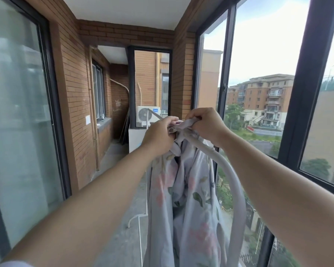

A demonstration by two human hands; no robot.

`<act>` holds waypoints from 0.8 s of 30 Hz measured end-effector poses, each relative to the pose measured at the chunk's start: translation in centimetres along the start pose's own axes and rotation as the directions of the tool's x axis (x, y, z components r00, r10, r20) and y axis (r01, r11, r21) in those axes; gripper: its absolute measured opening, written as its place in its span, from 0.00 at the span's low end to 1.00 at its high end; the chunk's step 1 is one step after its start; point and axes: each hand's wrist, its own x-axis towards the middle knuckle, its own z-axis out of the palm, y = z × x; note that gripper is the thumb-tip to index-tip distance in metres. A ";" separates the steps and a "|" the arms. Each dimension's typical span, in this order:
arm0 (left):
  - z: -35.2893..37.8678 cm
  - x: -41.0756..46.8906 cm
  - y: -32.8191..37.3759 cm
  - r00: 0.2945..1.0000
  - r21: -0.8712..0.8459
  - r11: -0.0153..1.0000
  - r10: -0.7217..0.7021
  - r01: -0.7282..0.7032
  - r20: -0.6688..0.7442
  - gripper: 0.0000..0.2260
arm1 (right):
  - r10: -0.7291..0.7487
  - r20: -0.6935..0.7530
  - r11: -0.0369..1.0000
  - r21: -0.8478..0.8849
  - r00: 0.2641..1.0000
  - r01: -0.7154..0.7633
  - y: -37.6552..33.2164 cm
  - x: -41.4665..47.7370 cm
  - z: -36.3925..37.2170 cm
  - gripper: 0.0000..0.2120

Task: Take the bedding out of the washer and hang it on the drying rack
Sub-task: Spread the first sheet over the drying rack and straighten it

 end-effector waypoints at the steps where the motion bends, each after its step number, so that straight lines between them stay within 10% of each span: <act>1: 0.0 -0.1 0.2 1.000 -0.017 1.000 0.005 -0.004 0.014 0.15 | 0.007 0.002 1.000 0.004 1.000 -0.007 0.1 -0.2 0.0 0.21; 9: -2.2 -0.4 1.3 0.967 -0.086 0.988 -0.108 0.131 0.231 0.05 | 0.100 0.040 0.986 0.132 0.994 -0.105 0.6 -1.0 -0.4 0.21; 15: -3.8 -1.9 -0.1 0.880 0.421 0.896 -0.307 0.139 0.363 0.04 | 0.149 -0.055 0.984 0.105 0.987 -0.143 1.4 -2.2 -1.1 0.16; 19: -3.8 -2.8 0.0 0.984 0.406 0.898 -0.178 0.173 -0.026 0.08 | 0.149 -0.153 0.989 0.020 0.977 -0.147 2.2 -2.9 -1.2 0.14; 24: -3.6 -4.2 4.0 0.909 0.363 0.928 0.077 0.085 -0.410 0.11 | 0.110 -0.316 0.992 -0.028 0.942 -0.125 2.5 -4.0 -1.4 0.08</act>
